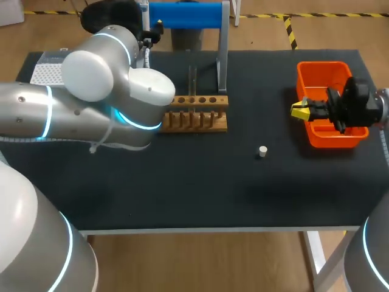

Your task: Invert the test tube, pick up the pipette, mount the tip to pipette, aspirate from beaker and dispense into the tube, eject the tip, return the pipette, and cap with the stopper.

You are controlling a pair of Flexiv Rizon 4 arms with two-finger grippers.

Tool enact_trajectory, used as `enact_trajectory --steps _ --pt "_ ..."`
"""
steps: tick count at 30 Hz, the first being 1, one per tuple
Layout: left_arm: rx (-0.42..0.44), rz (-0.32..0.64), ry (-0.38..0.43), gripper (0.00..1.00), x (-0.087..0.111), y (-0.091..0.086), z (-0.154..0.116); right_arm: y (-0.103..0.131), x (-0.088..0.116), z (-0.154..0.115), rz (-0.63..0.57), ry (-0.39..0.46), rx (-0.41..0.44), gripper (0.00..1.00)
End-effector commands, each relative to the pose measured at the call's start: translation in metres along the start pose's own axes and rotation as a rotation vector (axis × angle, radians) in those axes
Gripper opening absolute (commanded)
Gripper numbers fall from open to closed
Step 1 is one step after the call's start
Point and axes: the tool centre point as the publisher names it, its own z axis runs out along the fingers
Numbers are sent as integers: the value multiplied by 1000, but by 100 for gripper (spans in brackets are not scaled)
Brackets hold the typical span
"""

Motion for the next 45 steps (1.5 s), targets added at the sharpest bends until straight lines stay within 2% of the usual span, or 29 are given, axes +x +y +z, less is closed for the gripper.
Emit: enact_trajectory --steps 1,29,31,33,34,38,41,43,45 --pt "15 10 -10 100 2 4 14 1 1 0 -1 -3 3 0" --pt "49 10 -16 100 -7 2 55 1 1 0 -1 -3 3 0" --pt "49 11 -15 90 -8 2 57 1 1 0 -1 -3 3 0" --pt "48 12 -15 87 -9 2 59 1 1 0 -1 -3 3 0" --pt "48 13 -15 75 -9 1 60 1 1 0 -1 -3 3 0" --pt "48 13 -16 64 -11 0 63 1 1 0 -1 -3 3 0" --pt "47 14 -18 59 -12 -1 65 1 1 0 -1 -3 3 0" --pt "46 15 -19 62 -12 -1 66 1 1 0 -1 -3 3 0" --pt "45 15 -21 60 -13 0 67 1 1 0 -1 -3 3 0"
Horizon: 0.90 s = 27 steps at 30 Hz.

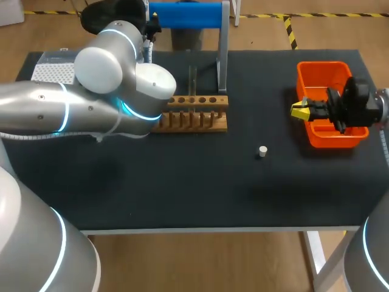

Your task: Invert the test tube, pick up the pipette, mount the tip to pipette, aspirate from beaker and dispense into the tube, eject the tip, return the pipette, and cap with the stopper.

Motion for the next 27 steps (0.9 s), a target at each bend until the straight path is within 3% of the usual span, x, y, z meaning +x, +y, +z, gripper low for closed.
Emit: enact_trajectory --steps 1,6,11,27 --pt "2 0 -4 59 0 2 7 1 1 0 -1 -3 3 0" --pt "-1 0 -9 60 -1 3 10 1 1 0 -1 -3 3 0" --pt "-2 -2 -13 50 -2 5 12 1 1 0 -1 -3 3 0" --pt "-12 -4 -30 46 -2 7 15 1 1 0 -1 -3 3 0"
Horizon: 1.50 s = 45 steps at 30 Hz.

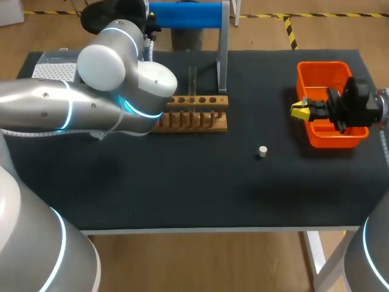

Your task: Invert the test tube, pick up the pipette, mount the tip to pipette, aspirate from beaker and dispense into the tube, eject the tip, return the pipette, and cap with the stopper.

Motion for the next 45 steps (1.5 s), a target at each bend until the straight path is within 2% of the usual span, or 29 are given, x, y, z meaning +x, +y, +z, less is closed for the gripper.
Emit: enact_trajectory --steps 1,10,14,15,16,17,26,37,43,45 --pt "2 -1 -8 47 3 2 5 1 1 0 -1 -3 3 0" --pt "-4 0 -12 44 3 2 8 1 1 0 -1 -3 3 0" --pt "-4 -1 -13 38 3 3 9 1 1 0 -1 -3 3 0" --pt "-4 -1 -13 33 3 3 9 1 1 0 -1 -3 3 0" --pt "-4 -1 -13 5 3 3 9 1 1 0 -1 -3 3 0" --pt "-5 -1 -14 0 3 3 9 1 1 0 -1 -3 3 0" --pt "-1 -6 -19 0 1 0 6 1 1 0 -1 -3 3 0" --pt "56 22 -42 0 -2 -38 -3 1 1 0 -1 -3 3 0" --pt "72 30 -44 0 -2 -50 -12 1 1 0 -1 -3 3 0" --pt "67 27 -20 0 -2 -53 -16 1 1 0 -1 -3 3 0"
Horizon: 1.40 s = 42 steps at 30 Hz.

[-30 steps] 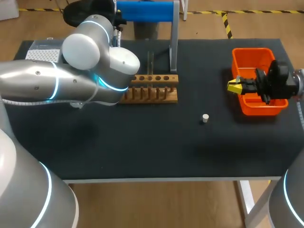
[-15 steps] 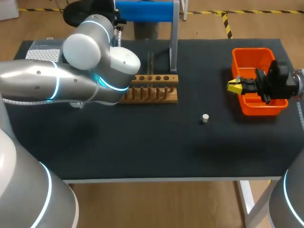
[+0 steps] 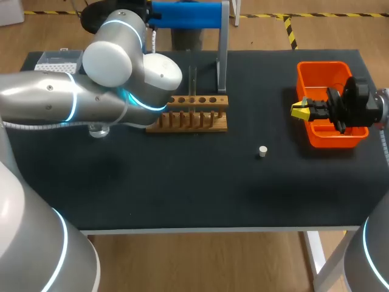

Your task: Invert the test tube, pick up the pipette, mount the tip to pipette, aspirate from beaker and dispense into the tube, eject the tip, return the pipette, and cap with the stopper.

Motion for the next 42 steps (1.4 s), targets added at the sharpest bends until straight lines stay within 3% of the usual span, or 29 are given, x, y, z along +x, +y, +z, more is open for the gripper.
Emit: enact_trajectory --steps 1,9,13,22,42 --pt "-21 2 51 0 -2 -10 -11 1 1 0 -1 -3 3 0" --pt "-35 28 268 0 3 -26 -40 1 1 0 -1 -3 3 0" --pt "-34 27 428 0 3 -35 -61 1 1 0 -1 -3 3 0" --pt "1 134 719 0 13 -49 -107 1 1 0 -1 -3 3 0" --pt "1 134 719 0 13 -49 -107 1 1 0 -1 -3 3 0"
